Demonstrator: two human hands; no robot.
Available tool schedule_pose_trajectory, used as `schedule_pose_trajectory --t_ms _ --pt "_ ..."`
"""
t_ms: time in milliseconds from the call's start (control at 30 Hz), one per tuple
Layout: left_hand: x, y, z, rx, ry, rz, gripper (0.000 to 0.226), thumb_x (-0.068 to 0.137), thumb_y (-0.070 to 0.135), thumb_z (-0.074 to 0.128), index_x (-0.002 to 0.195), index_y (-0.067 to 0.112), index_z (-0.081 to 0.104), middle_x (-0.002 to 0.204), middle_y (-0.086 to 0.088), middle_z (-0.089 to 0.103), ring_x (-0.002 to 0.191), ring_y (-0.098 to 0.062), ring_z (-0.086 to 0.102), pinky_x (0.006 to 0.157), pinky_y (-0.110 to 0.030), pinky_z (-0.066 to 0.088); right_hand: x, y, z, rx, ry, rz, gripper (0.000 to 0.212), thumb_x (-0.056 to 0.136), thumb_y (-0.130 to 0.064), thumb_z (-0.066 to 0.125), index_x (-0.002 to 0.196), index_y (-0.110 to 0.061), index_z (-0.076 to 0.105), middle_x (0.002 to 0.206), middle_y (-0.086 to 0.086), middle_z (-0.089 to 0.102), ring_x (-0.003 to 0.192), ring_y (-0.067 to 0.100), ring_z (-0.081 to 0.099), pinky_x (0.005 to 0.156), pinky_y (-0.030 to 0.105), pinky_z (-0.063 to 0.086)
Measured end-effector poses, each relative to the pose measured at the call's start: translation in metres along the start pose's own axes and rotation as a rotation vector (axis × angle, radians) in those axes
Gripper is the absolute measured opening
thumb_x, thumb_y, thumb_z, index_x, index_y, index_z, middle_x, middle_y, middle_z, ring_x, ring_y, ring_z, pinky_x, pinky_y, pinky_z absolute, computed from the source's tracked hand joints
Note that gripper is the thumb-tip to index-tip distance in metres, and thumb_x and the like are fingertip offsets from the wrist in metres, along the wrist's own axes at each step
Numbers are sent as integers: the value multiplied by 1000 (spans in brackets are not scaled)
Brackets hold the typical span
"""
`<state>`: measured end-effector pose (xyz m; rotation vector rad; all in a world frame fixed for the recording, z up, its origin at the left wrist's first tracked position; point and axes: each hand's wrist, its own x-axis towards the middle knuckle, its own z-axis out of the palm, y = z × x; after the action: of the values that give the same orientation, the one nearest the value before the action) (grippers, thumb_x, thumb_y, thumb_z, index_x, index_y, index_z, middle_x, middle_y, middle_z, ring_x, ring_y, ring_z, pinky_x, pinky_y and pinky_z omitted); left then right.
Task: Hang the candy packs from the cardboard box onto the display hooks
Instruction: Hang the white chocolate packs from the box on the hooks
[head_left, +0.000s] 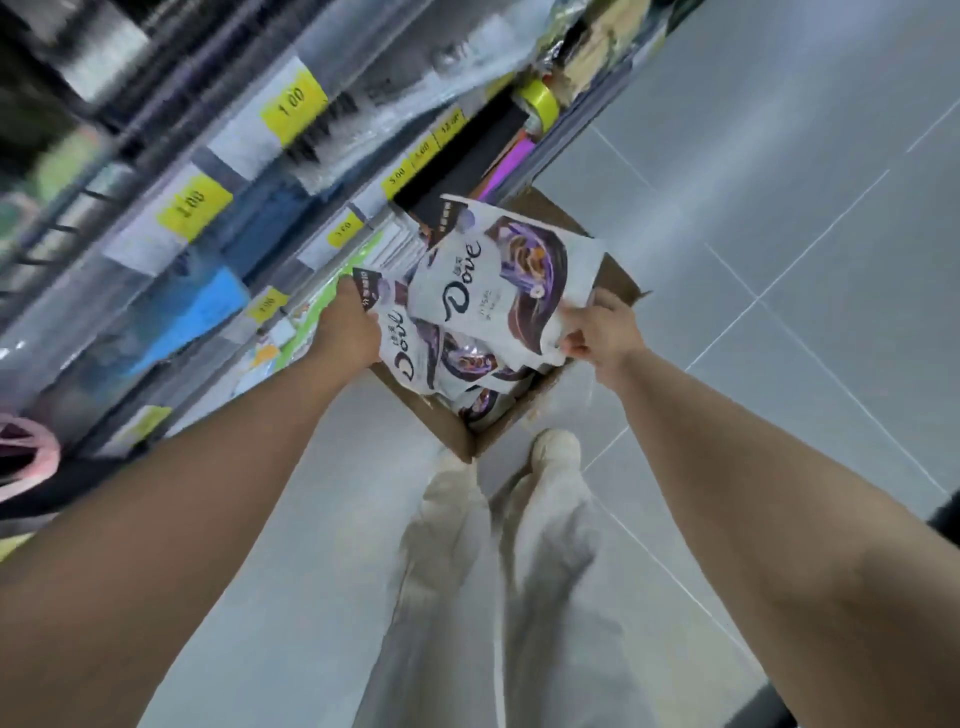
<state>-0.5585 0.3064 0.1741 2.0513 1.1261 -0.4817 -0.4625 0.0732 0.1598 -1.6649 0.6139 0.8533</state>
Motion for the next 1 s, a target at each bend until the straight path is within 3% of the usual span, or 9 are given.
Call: schedule_pose_trajectory --t_ms 133,233,433,533,667,767,833,900,1000 --pt "-73 -7 -57 -213 114 8 32 96 8 40 127 4 40 115 -17 52 107 -23 52 77 -26 40 -75 -15 9 -38 -320 15 10 90 -8 57 94 -16 54 65 -1 67 41 8 59 47 18 49" --pt "-126 -27 -94 -388 187 -28 22 96 13 42 118 12 44 111 -13 52 99 -18 49 66 -22 29 -129 -14 16 -126 -389 -17 11 90 -13 59 99 -16 53 81 6 63 44 8 59 51 21 49" --pt "-236 -82 -145 -696 124 35 15 82 15 56 96 14 63 85 -7 66 86 -26 61 76 -38 54 -225 4 31 -36 -591 -23 16 91 -9 57 88 -19 45 72 1 48 48 8 40 45 16 42" --pt "-278 -108 -166 -737 201 -46 16 78 17 54 91 18 63 101 -11 68 89 -25 62 88 -45 53 -262 14 44 -45 -740 -4 12 90 -11 55 94 -19 47 70 -4 49 46 5 37 46 14 39" --pt "-340 -150 -197 -898 289 -248 23 84 5 45 64 16 46 62 -4 51 55 -18 45 53 -26 37 -309 30 75 -287 -765 -87 9 94 -12 52 102 -14 54 76 1 56 55 9 41 44 16 36" --pt "-386 -189 -221 -1134 249 -313 20 84 24 51 66 16 54 54 -4 59 47 -20 54 49 -19 45 -345 48 103 -369 -722 -108 6 94 -10 52 89 -13 55 76 3 58 48 8 43 44 17 40" --pt "-406 -219 -234 -1076 234 -252 35 76 48 63 92 17 65 81 -5 71 69 -22 67 69 -29 55 -372 61 123 -369 -733 -112 6 93 -9 53 97 -11 56 78 4 58 47 7 43 43 18 42" --pt "-426 -245 -246 -852 260 -170 43 67 45 76 99 17 66 94 -3 70 87 -21 67 84 -32 53 -394 77 143 -391 -745 -135 7 92 -8 54 98 -11 55 77 6 54 43 6 41 42 18 41" --pt "-451 -282 -260 -562 304 -90 21 81 22 70 69 12 56 65 1 56 60 -7 58 56 -16 42 -425 106 171 -525 -717 -187 5 90 -10 57 94 -11 54 66 5 55 38 7 37 43 19 37"
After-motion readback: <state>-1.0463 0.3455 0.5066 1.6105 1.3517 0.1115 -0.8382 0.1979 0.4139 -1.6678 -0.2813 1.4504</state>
